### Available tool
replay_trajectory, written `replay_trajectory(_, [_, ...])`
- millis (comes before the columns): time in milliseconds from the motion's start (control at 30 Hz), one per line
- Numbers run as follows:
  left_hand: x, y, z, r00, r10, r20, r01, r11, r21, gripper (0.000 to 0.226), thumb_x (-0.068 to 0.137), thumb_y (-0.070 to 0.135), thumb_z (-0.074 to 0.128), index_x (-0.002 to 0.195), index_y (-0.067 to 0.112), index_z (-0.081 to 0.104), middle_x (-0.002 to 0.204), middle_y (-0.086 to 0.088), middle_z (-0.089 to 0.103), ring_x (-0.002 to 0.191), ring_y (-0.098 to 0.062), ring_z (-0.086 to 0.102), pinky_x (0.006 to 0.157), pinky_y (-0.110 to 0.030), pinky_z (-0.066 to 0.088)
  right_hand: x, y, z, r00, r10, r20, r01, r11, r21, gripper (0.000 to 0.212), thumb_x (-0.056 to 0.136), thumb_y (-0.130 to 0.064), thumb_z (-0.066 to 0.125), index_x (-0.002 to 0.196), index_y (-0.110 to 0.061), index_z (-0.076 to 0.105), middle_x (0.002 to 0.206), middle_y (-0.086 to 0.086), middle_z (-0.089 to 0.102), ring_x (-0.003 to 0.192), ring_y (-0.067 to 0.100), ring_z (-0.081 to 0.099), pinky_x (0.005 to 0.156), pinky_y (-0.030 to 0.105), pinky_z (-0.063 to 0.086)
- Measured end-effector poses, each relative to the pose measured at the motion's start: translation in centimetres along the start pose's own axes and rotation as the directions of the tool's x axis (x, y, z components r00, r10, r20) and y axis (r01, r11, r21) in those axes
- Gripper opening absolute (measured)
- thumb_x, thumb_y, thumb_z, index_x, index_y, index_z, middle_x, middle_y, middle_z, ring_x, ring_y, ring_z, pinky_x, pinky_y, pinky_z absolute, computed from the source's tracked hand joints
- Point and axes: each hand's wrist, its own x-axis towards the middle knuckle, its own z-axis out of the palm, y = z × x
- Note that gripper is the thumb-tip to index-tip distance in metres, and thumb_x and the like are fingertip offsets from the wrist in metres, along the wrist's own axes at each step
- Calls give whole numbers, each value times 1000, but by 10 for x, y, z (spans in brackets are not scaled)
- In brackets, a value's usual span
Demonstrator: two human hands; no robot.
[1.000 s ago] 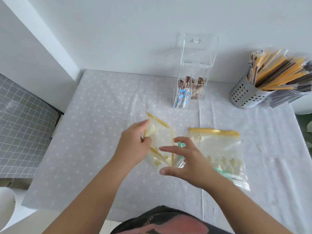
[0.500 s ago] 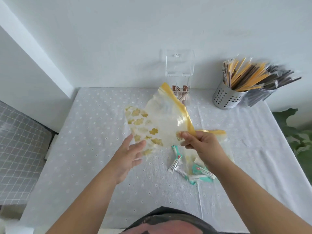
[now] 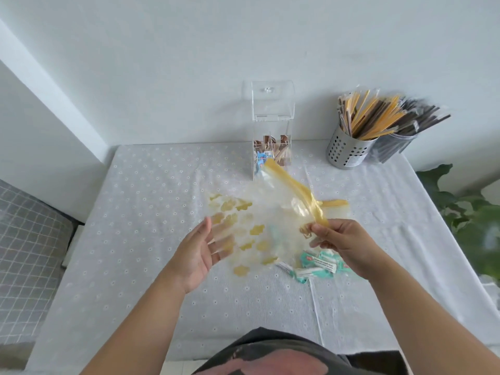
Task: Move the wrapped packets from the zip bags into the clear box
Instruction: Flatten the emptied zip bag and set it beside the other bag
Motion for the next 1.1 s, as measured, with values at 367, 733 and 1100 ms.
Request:
replay_trajectory(367, [2,-4,24,977,192,-98,-135,900,414,11,92,16,62,90,10,70,72,8,71,65,-6,65,59,-20,55,8,-7,4,979,141,147,-137,990,-35,39,80,-51,65,94,-17,77,113,-11,70,110,11,58,98,34,38])
replay_trajectory(733, [-7,-25,23,982,161,-102,-86,850,520,24,96,19,57,87,-4,55,69,2,69,67,-13,66,58,-26,54,19,-13,-2,979,13,-204,-21,999,-39,20,95,-26,59,103,-11,71,96,5,69,74,20,64,71,31,48])
replay_trajectory(1100, [14,-41,45,978,112,-178,-30,912,410,14,95,19,59,85,10,64,81,-1,70,63,-16,67,56,-26,53,-5,0,-53,987,159,-34,-163,975,-153,80,75,4,76,134,-36,39,82,16,71,66,24,60,69,33,51])
